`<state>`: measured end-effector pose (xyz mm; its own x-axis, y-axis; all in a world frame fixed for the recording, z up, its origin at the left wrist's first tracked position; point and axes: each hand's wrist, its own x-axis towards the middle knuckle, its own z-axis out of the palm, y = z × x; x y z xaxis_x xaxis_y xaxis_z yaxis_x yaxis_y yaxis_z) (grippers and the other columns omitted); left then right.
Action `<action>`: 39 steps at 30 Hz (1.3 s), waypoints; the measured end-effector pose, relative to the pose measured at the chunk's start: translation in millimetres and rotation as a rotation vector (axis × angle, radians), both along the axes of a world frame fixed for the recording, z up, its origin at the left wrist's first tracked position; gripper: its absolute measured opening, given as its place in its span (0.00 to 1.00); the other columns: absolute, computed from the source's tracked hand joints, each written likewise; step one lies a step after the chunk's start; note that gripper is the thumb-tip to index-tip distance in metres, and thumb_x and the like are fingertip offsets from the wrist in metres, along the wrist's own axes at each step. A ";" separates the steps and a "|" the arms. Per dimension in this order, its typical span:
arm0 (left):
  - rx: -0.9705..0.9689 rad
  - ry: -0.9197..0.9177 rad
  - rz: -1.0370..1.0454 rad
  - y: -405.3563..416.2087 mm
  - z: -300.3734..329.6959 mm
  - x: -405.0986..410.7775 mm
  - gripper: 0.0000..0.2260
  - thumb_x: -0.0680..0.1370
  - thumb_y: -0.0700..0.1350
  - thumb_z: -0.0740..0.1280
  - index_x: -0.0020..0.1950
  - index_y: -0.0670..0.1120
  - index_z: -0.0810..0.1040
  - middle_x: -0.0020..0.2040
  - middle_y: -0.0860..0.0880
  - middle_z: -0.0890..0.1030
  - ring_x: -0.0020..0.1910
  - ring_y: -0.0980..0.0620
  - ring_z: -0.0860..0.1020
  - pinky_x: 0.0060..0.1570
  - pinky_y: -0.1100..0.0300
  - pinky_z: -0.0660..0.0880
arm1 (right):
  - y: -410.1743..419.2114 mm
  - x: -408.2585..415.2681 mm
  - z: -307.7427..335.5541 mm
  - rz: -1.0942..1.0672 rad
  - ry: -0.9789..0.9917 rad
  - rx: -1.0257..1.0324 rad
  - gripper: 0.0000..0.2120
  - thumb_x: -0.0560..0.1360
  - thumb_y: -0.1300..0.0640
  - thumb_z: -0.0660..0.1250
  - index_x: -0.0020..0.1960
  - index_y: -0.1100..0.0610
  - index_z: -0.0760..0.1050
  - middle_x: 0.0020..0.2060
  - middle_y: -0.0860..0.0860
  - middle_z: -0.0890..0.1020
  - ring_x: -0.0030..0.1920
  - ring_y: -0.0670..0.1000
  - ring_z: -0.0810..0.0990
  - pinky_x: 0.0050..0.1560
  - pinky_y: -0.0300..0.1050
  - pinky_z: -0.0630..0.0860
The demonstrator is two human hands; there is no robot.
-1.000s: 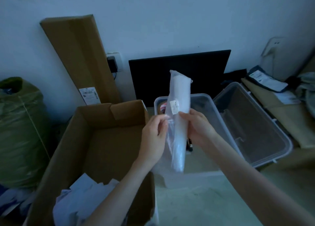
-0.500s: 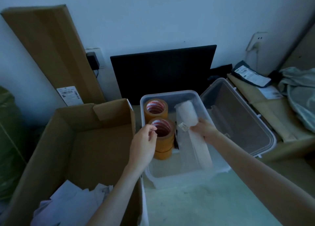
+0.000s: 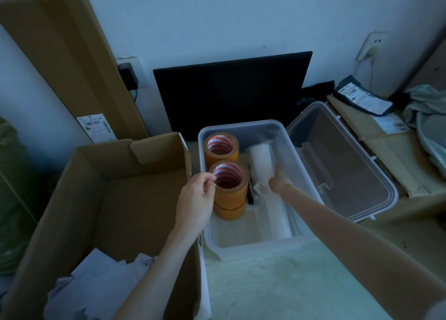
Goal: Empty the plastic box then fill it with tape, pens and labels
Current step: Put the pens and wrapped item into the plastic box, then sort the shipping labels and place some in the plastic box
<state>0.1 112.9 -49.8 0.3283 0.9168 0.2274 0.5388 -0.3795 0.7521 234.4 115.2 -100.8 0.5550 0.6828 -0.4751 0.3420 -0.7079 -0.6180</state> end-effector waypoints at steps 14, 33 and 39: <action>-0.074 0.020 0.051 -21.4 8.0 -44.2 0.06 0.80 0.42 0.61 0.51 0.52 0.76 0.44 0.56 0.79 0.43 0.60 0.78 0.42 0.67 0.73 | -30.0 -36.4 48.0 0.228 -0.023 0.588 0.11 0.76 0.65 0.65 0.57 0.57 0.77 0.44 0.50 0.82 0.48 0.49 0.80 0.50 0.38 0.76; -0.431 0.665 0.189 -19.5 -27.5 -253.6 0.16 0.80 0.48 0.61 0.67 0.46 0.70 0.62 0.46 0.72 0.58 0.47 0.73 0.58 0.51 0.72 | -41.3 -253.4 62.0 0.817 0.176 0.407 0.10 0.77 0.62 0.65 0.57 0.53 0.75 0.49 0.46 0.79 0.51 0.41 0.78 0.47 0.32 0.74; -0.562 0.874 -0.109 -2.6 -42.8 -251.6 0.20 0.80 0.47 0.62 0.71 0.44 0.66 0.69 0.44 0.67 0.65 0.44 0.69 0.61 0.48 0.71 | -32.4 -281.5 42.4 0.718 0.255 0.238 0.10 0.76 0.63 0.65 0.55 0.53 0.75 0.48 0.48 0.80 0.50 0.45 0.80 0.54 0.42 0.77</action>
<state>-251.5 110.3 -92.6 0.2597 0.7725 -0.5795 0.9642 -0.1745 0.1996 -47.1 82.9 -58.5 -0.1651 0.9314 -0.3245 0.4918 -0.2075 -0.8457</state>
